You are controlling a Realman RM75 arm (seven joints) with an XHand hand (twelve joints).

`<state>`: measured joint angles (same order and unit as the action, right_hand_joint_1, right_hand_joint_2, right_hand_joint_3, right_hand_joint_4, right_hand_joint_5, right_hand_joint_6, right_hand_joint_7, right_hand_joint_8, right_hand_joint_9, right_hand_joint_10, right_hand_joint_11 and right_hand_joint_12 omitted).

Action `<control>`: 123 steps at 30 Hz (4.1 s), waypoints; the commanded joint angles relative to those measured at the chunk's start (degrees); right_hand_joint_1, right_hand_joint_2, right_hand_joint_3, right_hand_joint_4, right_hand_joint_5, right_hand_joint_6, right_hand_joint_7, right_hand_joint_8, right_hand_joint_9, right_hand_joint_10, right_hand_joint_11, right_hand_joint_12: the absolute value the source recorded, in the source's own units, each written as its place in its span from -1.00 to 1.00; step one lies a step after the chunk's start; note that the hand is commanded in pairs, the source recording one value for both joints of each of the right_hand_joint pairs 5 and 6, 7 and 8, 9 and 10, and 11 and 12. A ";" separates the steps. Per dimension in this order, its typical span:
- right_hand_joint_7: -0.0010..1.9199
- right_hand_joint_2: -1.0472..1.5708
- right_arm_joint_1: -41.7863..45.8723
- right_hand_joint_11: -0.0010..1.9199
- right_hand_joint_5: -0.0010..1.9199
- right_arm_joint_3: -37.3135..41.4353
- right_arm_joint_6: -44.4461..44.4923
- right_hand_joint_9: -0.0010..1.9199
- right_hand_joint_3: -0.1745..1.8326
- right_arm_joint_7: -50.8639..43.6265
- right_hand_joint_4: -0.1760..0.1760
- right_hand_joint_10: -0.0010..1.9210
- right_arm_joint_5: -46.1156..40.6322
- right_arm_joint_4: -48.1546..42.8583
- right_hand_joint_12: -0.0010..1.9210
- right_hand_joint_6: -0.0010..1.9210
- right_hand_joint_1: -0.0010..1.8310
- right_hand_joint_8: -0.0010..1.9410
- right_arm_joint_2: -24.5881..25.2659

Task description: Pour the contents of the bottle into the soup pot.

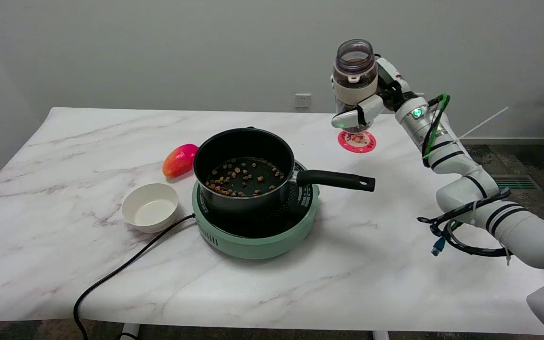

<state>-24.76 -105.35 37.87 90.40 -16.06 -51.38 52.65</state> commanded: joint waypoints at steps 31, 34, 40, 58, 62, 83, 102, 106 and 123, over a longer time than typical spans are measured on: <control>0.90 0.46 -1.42 0.23 0.95 -0.08 -15.13 0.29 -0.29 -29.02 0.00 0.29 28.09 -28.67 0.23 0.94 0.69 0.88 -0.18; 0.91 0.46 -1.42 0.23 0.95 -0.16 -15.05 0.29 -0.30 -28.86 0.00 0.29 32.31 -28.75 0.23 0.95 0.68 0.89 -0.26; 0.92 0.48 -1.32 0.25 0.98 -0.39 -15.05 0.30 -0.32 -29.02 0.00 0.30 37.10 -28.66 0.25 0.98 0.67 0.89 -0.26; 0.96 0.57 1.22 0.27 1.00 -1.75 -15.05 0.31 -0.36 -33.73 0.00 0.31 55.73 -31.02 0.27 1.00 0.60 0.94 -0.35; 0.96 0.57 0.61 0.27 1.00 -2.28 -15.05 0.31 -0.35 -33.73 0.00 0.31 58.54 -32.29 0.27 1.00 0.60 0.94 -0.93; 0.97 0.55 -11.06 0.28 1.00 -13.01 -14.00 0.31 -0.33 -33.17 0.00 0.31 59.18 -35.85 0.28 1.00 0.60 0.95 -9.47; 0.98 0.55 -16.04 0.28 1.00 -19.65 -14.57 0.31 -0.32 -31.73 0.00 0.30 60.14 -33.09 0.28 1.00 0.60 0.96 -12.96; 0.98 0.55 -18.90 0.28 1.00 -22.60 -14.57 0.30 -0.31 -31.73 0.00 0.30 61.81 -31.53 0.28 1.00 0.60 0.96 -13.12; 0.98 0.54 -27.92 0.27 1.00 -29.02 -13.11 0.30 -0.29 -32.13 0.00 0.30 61.82 -32.67 0.27 1.00 0.60 0.95 -13.45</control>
<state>-44.90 -128.04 23.91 58.44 44.91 -84.18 39.89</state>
